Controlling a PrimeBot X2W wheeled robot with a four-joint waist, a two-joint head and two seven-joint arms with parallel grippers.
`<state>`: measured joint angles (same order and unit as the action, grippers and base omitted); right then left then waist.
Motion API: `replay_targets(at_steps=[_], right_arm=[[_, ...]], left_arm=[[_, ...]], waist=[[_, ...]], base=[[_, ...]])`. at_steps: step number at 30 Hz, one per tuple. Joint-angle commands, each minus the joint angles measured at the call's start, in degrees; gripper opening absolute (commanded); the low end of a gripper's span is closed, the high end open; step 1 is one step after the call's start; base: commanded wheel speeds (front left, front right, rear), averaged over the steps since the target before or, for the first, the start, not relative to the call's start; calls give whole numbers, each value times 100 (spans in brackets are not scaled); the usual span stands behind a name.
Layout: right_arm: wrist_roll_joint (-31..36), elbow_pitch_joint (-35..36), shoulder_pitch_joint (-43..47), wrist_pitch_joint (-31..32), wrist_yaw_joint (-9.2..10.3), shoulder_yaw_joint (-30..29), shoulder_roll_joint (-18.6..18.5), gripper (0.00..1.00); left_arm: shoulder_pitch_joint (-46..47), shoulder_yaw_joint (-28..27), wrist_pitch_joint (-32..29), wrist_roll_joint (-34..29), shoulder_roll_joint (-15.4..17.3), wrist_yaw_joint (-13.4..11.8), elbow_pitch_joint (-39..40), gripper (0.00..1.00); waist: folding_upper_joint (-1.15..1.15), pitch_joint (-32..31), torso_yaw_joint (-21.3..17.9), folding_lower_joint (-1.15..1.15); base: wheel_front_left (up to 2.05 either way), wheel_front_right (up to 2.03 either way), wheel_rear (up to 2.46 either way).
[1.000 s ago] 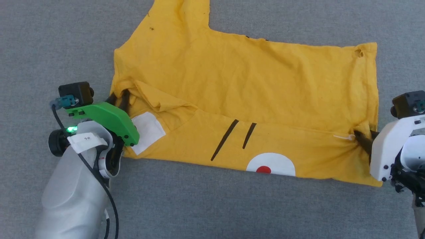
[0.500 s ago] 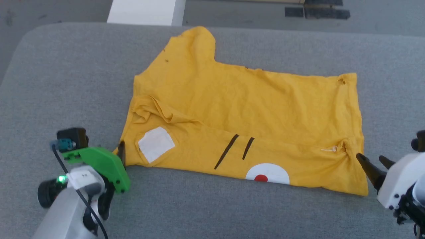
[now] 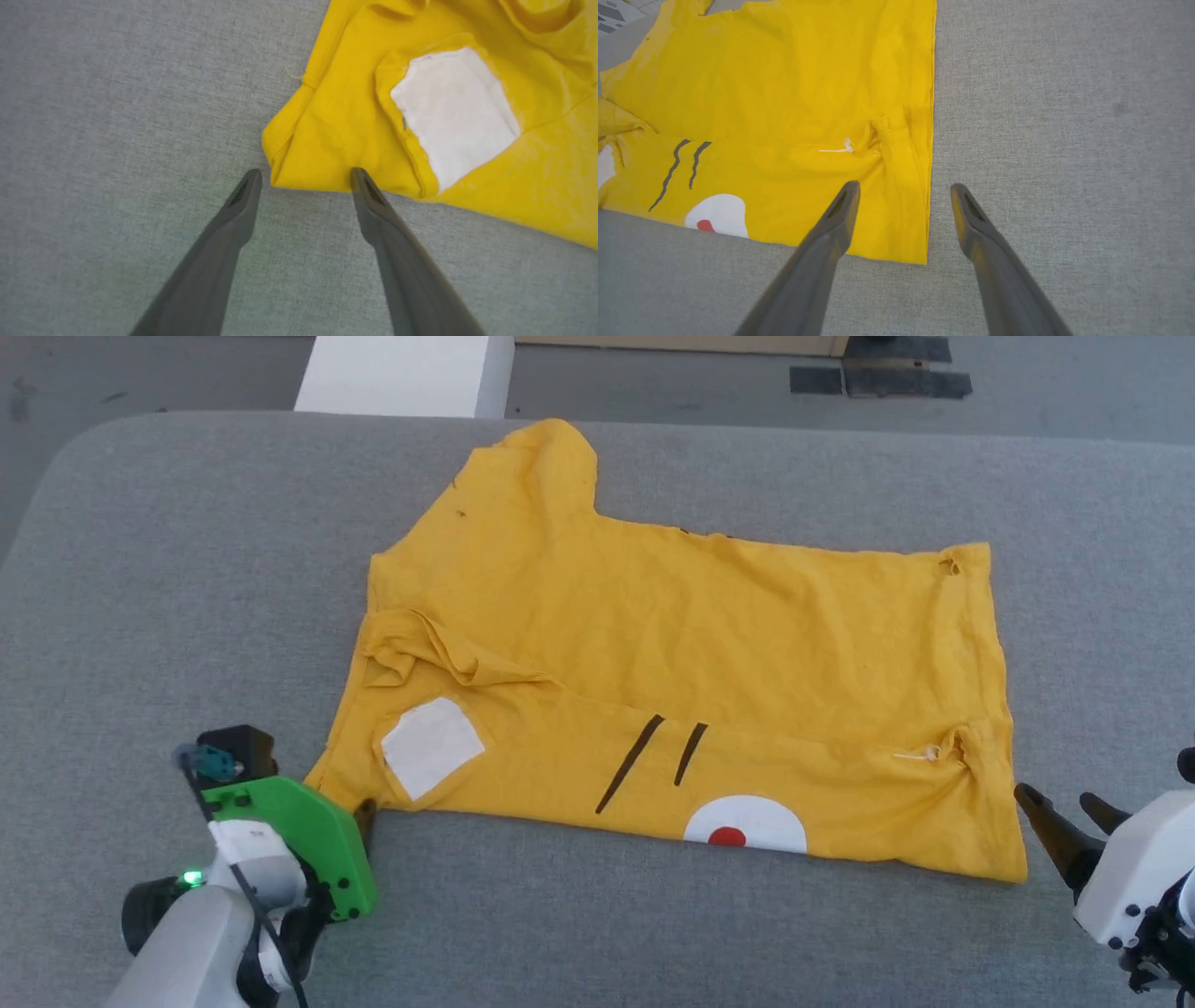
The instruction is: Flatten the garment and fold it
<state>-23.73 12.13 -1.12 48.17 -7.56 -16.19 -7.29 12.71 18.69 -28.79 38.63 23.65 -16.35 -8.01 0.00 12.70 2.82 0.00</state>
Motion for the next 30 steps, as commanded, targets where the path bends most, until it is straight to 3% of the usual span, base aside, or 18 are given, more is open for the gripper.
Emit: replay_targets(at_steps=[1, 6, 7, 8, 9, 13, 16, 20, 30], right_arm=[[40, 38, -9, 17, 8, -12, 13, 100], [53, 80, -7, 43, 8, -51, -8, 100], [50, 85, -2, 45, 8, -58, -13, 100], [44, 93, 3, 48, 8, -65, -20, 100], [40, 100, 6, 49, 8, -75, -25, 100], [120, 138, 64, 82, 8, -43, -107, 100], [407, 241, 171, 105, 8, 113, -292, 100], [708, 192, 276, 296, 8, 348, -273, 100], [1361, -553, -191, 194, 8, 899, -349, 100]], left_arm=[[126, 38, -63, 82, -18, 49, -84, 100], [225, 90, -198, 219, -78, 177, -343, 100], [234, 84, -199, 244, -90, 192, -381, 93], [239, 106, -229, 264, -87, 233, -421, 34], [252, 97, -204, 284, -96, 261, -431, 2], [250, -6, -123, 419, -119, 331, -422, 0], [189, -182, 91, 472, -104, 281, -284, 0], [29, -338, 286, 522, -93, 207, -66, 0], [-79, -384, 330, 532, -73, 97, 346, 0]], waist=[[0, 79, -64, 0], [0, 164, -102, 0], [0, 173, -105, 0], [0, 188, -107, 0], [0, 201, -105, 0], [0, 204, -91, 0], [0, 186, -78, 0], [0, 187, -63, 0], [0, 537, 90, 0]], base=[[0, 0, 0], [0, 0, 0], [0, 0, 0], [0, 0, 0], [0, 0, 0], [0, 0, 0], [0, 0, 0], [0, 0, 0], [0, 0, 0]])
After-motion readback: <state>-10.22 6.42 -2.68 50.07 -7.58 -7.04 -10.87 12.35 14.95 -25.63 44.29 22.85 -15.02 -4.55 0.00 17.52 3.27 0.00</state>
